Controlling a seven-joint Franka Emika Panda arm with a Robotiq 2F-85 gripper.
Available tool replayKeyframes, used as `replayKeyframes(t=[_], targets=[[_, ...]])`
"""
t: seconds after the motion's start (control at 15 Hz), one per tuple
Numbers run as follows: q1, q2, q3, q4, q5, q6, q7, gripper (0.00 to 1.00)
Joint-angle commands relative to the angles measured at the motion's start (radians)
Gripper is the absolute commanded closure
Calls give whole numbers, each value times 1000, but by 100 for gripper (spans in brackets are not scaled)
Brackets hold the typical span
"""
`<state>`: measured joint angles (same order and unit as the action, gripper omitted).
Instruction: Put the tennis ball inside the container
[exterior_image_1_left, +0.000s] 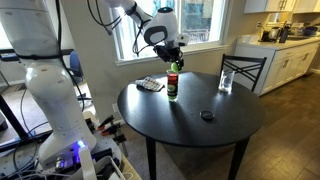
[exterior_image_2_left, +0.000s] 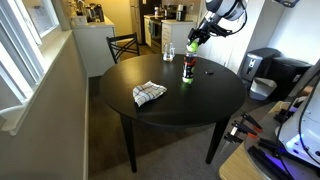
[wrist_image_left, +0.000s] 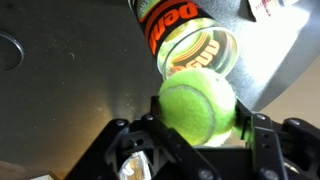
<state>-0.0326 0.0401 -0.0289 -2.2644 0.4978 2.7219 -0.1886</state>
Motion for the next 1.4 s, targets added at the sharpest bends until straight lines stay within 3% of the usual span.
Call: replayKeyframes(t=[0.0,1.2,1.27,1.33], targets=[[6,7,19,2,-6,3,21,58],[7,-19,30,-23,-12,-24,24,58],[7,-21,28,-25,-20,-28,33,49],[7,-22,28,-26,-18,-31,32,8]])
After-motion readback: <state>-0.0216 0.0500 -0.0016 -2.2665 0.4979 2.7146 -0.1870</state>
